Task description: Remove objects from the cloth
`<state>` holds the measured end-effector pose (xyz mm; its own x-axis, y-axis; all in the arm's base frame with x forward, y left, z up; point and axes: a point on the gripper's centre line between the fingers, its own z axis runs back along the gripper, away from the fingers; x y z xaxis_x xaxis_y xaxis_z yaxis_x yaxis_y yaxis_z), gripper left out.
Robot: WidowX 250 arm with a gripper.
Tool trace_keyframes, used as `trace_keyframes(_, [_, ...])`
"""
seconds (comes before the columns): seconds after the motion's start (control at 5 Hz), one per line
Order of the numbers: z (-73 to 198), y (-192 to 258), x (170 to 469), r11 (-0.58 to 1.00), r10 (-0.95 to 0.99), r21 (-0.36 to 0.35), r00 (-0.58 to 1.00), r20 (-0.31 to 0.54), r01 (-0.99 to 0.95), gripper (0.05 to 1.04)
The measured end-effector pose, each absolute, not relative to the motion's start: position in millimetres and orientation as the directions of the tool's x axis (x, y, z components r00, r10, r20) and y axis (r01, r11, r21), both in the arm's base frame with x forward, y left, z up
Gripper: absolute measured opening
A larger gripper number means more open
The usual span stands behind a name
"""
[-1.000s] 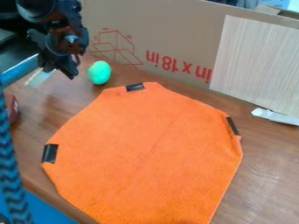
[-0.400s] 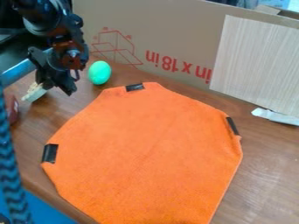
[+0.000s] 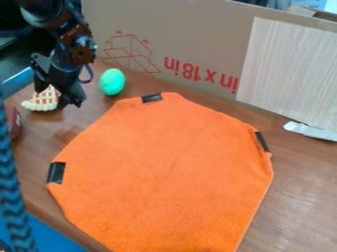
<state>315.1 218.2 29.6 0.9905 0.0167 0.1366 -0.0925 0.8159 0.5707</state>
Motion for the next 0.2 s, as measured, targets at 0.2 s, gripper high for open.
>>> trace_keyframes(0.2, [40.2, 215.6, 318.2, 0.922, 0.042, 0.381, 0.996, 0.076, -0.068, 1.003])
